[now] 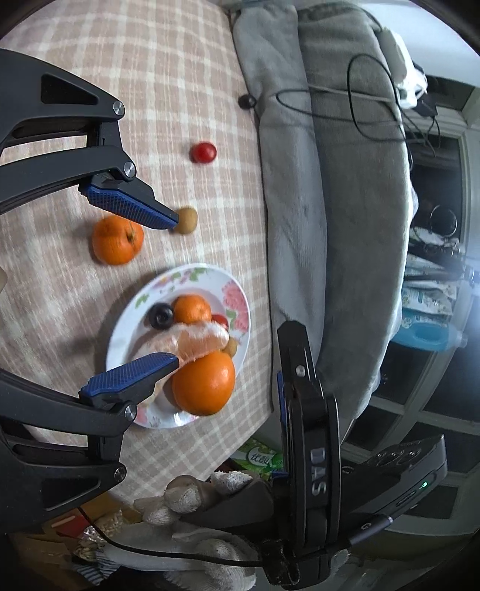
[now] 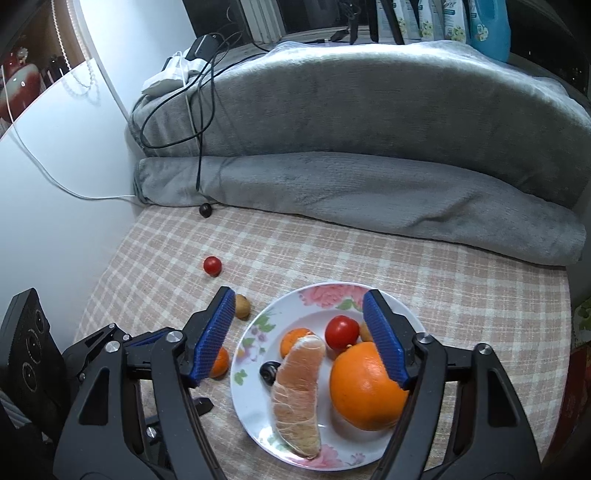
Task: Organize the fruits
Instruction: 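Move the left tool to the mandarin while the right tool carries the longan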
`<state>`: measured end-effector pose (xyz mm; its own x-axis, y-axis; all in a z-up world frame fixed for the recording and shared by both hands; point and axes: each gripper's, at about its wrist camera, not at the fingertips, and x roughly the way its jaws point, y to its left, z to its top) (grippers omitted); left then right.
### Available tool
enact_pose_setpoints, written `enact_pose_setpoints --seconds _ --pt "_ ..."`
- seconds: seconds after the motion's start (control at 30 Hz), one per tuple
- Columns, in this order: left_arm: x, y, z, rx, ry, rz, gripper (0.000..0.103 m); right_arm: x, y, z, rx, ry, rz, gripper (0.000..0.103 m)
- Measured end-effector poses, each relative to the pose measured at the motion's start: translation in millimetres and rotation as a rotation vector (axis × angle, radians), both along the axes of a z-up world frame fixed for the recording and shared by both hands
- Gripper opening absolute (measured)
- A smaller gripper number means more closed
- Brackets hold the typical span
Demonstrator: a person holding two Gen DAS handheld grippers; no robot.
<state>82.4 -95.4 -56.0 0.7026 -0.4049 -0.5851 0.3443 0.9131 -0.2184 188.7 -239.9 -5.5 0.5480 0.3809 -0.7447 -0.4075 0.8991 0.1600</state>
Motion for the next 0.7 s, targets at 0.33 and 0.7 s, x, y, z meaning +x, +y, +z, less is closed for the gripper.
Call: enact_pose_setpoints --seconds 0.33,0.7 --pt "-4 31 -2 -0.012 -0.001 0.061 0.069 2 20 5 0.018 -0.025 0.050 0.097" --pt "-7 44 -15 -0.023 0.028 0.059 0.069 17 55 -2 -0.037 0.029 0.121 0.097"
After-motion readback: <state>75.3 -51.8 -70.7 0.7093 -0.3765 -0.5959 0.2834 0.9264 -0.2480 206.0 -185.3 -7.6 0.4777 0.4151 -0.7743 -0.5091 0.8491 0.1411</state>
